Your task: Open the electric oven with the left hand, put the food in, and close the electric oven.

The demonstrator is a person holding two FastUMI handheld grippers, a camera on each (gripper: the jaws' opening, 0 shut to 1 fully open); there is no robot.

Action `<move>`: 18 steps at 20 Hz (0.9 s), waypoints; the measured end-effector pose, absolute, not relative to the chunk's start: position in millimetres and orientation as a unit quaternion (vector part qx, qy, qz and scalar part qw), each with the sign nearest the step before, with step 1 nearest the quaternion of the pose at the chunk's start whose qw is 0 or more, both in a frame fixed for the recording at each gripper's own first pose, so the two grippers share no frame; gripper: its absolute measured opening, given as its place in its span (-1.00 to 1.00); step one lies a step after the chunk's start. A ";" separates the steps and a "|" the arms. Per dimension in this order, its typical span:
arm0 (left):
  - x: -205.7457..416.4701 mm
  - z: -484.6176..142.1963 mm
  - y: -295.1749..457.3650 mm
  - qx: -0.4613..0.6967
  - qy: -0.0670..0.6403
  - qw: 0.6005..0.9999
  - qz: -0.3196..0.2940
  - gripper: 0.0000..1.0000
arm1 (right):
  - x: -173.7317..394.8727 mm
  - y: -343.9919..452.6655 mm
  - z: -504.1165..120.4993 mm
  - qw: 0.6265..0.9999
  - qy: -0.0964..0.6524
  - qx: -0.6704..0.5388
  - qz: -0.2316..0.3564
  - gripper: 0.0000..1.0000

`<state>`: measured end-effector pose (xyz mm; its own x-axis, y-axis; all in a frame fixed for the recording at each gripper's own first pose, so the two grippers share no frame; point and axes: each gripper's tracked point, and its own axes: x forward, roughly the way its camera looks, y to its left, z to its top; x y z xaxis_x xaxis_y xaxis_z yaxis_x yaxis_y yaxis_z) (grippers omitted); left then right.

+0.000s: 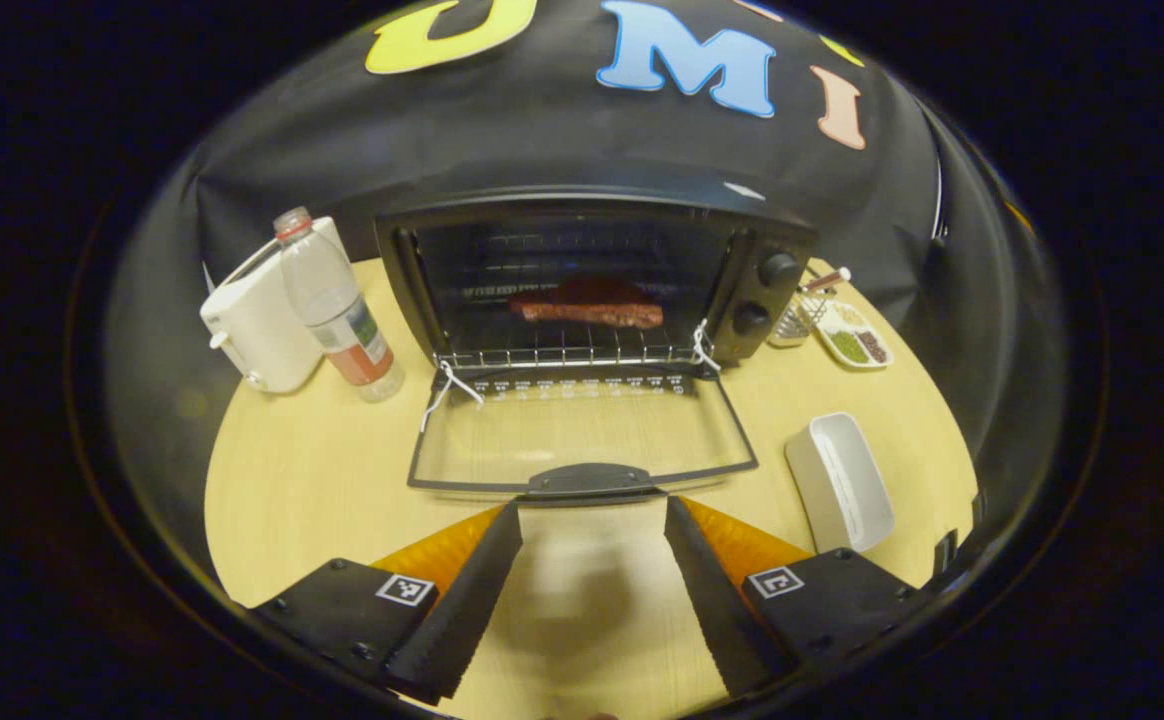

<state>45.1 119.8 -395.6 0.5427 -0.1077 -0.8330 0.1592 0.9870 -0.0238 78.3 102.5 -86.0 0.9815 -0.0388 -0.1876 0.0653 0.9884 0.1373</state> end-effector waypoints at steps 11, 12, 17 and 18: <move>46.8 -459.5 122.0 0.019 0.560 0.826 -0.066 0.96 | 79.7 89.6 -99.1 0.989 0.112 0.080 -0.051 0.79; 48.1 -462.6 122.0 0.019 0.563 0.824 -0.065 0.96 | 79.2 89.9 -99.5 0.989 0.113 0.079 -0.050 0.79; 54.8 -472.1 124.2 0.034 0.576 0.814 -0.066 0.96 | 74.7 89.2 -100.9 0.988 0.114 0.085 -0.057 0.79; 55.8 -471.7 124.3 0.035 0.577 0.813 -0.065 0.96 | 73.9 88.5 -102.3 0.988 0.115 0.085 -0.058 0.79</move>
